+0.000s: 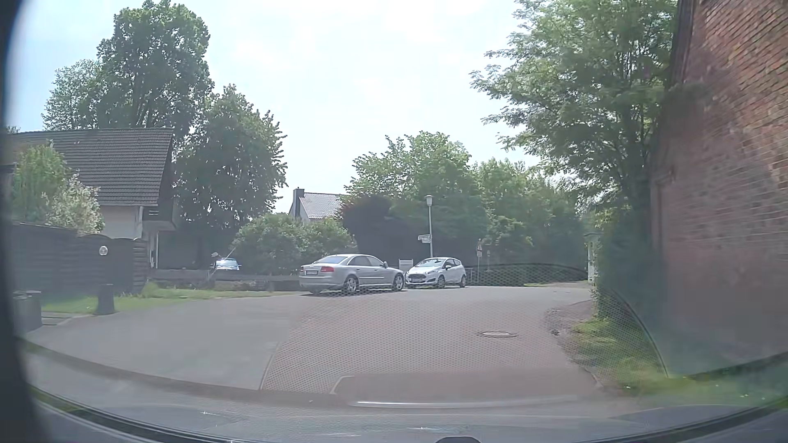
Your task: Follow the waypoints while adhering to traffic rules and regulations
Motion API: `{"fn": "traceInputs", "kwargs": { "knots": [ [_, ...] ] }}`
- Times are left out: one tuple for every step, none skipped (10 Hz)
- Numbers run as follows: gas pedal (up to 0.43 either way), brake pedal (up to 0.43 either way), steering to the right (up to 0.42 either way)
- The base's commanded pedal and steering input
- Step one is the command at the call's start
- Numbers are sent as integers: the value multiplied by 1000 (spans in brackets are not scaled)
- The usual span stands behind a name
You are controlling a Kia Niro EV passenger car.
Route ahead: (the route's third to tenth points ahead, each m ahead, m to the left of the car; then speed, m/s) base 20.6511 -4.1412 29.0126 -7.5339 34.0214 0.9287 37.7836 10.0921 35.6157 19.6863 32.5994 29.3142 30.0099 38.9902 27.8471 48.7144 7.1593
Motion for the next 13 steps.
{"fn": "traceInputs", "kwargs": {
  "knots": [
    [98, 0, 40],
    [67, 0, 48],
    [59, 0, 56],
    [47, 0, 61],
    [47, 0, 65],
    [39, 0, 70],
    [20, 0, 78],
    [0, 0, 88],
    [0, 0, 96],
    [0, 0, 109],
    [0, 0, 125],
    [0, 0, 138],
    [0, 0, 152]
  ]
}}
